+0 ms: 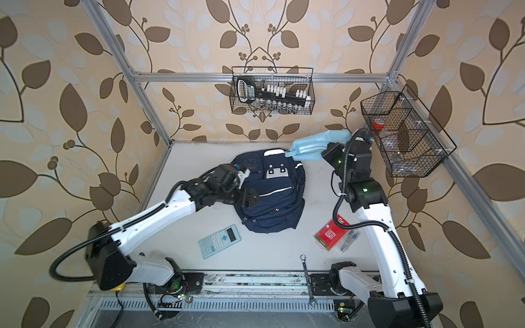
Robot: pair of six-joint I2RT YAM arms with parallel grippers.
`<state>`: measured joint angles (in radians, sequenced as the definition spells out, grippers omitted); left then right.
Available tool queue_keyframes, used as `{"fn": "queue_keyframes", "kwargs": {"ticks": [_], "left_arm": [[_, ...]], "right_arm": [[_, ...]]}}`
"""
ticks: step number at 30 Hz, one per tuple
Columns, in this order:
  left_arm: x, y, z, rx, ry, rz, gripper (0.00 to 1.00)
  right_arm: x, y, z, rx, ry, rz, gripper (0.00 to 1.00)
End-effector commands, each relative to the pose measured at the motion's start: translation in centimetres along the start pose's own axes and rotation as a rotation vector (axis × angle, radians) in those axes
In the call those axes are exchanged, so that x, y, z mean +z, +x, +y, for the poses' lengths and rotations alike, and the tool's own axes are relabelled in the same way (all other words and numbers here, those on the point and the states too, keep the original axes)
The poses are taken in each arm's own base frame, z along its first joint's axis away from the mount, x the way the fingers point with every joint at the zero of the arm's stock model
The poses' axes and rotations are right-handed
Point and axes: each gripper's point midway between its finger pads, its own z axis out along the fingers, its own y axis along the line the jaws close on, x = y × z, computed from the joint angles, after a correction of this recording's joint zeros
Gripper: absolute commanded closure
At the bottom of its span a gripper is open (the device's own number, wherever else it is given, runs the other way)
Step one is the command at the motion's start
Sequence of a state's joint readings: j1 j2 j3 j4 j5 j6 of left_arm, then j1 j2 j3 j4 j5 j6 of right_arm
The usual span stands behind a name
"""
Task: Pack books, pencil case, and school supplies into a backpack
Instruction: Pick up the pencil pouch from the bottom-left of the table, then open the student bag at the center of the table.
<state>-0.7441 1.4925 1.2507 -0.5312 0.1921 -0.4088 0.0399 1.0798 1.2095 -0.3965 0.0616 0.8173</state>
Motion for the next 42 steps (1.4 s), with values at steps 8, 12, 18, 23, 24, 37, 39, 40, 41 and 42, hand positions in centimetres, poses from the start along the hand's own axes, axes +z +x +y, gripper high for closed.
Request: {"fn": "queue_keyframes", "kwargs": {"ticks": [8, 12, 18, 23, 24, 37, 39, 40, 41, 42], "left_arm": [[7.7, -4.7, -3.1, 0.351, -0.250, -0.086, 0.18], [10.6, -4.5, -3.1, 0.371, -0.262, -0.046, 0.22], [12.5, -5.1, -1.4, 0.402, -0.364, -0.048, 0.58], [11.5, -7.0, -1.1, 0.407, -0.396, -0.082, 1.00], [10.1, -8.1, -1.0, 0.383, -0.395, -0.121, 1.00], [-1.2, -13.9, -5.0, 0.108, 0.123, -0.333, 1.00], [-1.5, -14.2, -5.3, 0.115, 0.132, -0.335, 1.00], [-1.6, -14.3, -5.5, 0.120, 0.134, -0.333, 1.00], [-1.5, -14.3, -5.6, 0.126, 0.140, -0.327, 1.00], [-1.6, -14.2, -5.8, 0.132, 0.146, -0.323, 1.00]], "right_arm": [[-3.1, 3.3, -9.7, 0.044, 0.166, 0.136, 1.00], [-3.9, 4.2, -10.8, 0.028, 0.199, 0.146, 1.00], [-4.9, 4.4, -10.8, 0.025, 0.198, 0.143, 1.00], [-5.4, 4.9, -11.4, 0.029, 0.215, 0.148, 1.00], [-5.5, 5.2, -11.6, 0.034, 0.213, 0.152, 1.00], [-2.9, 8.2, -7.8, 0.252, -0.031, 0.257, 1.00], [-2.6, 8.4, -6.6, 0.240, -0.055, 0.258, 1.00], [-2.6, 8.6, -5.8, 0.236, -0.072, 0.257, 1.00], [-2.6, 8.6, -5.3, 0.240, -0.084, 0.251, 1.00], [-2.5, 8.5, -4.8, 0.245, -0.096, 0.240, 1.00]]}}
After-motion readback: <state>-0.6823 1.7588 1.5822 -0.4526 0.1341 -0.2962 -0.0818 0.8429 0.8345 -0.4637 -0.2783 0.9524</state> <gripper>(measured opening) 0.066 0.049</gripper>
